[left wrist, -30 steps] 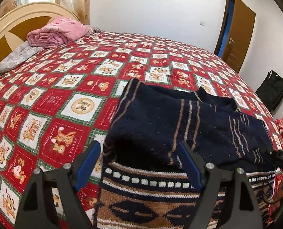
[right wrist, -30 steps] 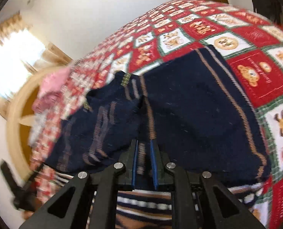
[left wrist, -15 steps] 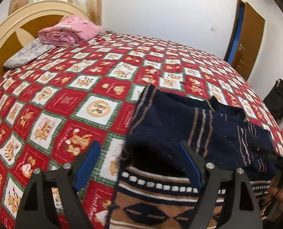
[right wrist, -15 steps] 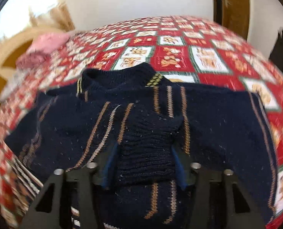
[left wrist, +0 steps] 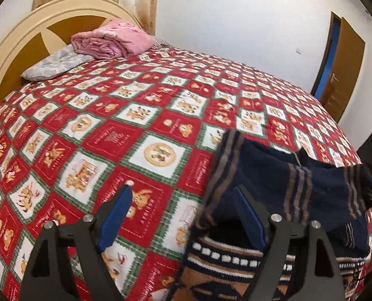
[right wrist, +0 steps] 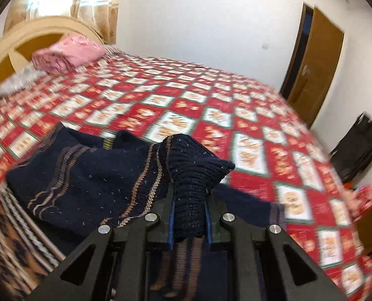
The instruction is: Fold small clothes
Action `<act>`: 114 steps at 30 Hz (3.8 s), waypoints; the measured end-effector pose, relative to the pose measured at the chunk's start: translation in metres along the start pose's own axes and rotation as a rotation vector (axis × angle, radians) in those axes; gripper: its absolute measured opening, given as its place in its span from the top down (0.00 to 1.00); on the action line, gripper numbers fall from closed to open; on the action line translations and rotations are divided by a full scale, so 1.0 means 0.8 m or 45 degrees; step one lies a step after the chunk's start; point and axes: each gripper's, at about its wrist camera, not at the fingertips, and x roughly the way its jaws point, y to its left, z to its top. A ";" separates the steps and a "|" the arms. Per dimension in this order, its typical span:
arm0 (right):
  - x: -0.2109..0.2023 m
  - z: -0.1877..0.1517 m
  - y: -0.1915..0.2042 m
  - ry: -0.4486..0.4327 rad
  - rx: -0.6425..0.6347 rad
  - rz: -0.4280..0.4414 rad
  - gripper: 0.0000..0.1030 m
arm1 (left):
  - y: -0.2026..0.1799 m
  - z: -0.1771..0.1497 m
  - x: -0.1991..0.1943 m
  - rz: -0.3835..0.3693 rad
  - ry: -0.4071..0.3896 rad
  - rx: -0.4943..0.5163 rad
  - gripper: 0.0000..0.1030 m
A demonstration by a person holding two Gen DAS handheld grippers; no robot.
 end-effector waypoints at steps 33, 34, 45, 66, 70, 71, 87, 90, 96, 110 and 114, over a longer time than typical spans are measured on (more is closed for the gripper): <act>0.090 -0.046 -0.025 0.265 0.291 0.166 0.59 | -0.119 -0.020 0.064 0.018 0.096 0.320 0.17; 0.090 -0.050 -0.027 0.233 0.289 0.170 0.59 | -0.121 -0.020 0.069 0.035 0.107 0.327 0.17; 0.081 -0.046 -0.033 0.224 0.334 0.202 0.54 | -0.112 -0.030 0.091 0.055 0.162 0.313 0.05; -0.208 -0.148 -0.089 0.015 0.472 0.640 0.50 | 0.000 -0.060 -0.079 -0.176 0.003 0.556 0.05; -0.201 -0.189 -0.041 0.223 0.294 0.695 0.35 | -0.008 -0.090 -0.096 -0.259 0.015 0.621 0.05; -0.195 -0.200 -0.026 0.287 0.241 0.707 0.35 | -0.014 -0.099 -0.097 -0.280 0.027 0.642 0.05; -0.183 -0.269 0.110 0.559 -0.485 0.774 0.35 | -0.079 -0.162 -0.143 -0.311 -0.026 0.866 0.05; -0.170 -0.270 0.127 0.601 -0.621 0.809 0.35 | -0.079 -0.159 -0.152 -0.331 -0.046 0.867 0.05; -0.162 -0.289 0.160 0.652 -0.836 0.872 0.35 | -0.069 -0.153 -0.150 -0.298 -0.045 0.830 0.05; -0.235 -0.253 0.092 0.386 -0.559 0.822 0.87 | -0.022 -0.115 -0.136 -0.218 -0.040 0.627 0.05; -0.217 -0.188 0.013 0.180 -0.119 0.662 0.87 | -0.005 -0.100 -0.136 -0.188 -0.061 0.572 0.05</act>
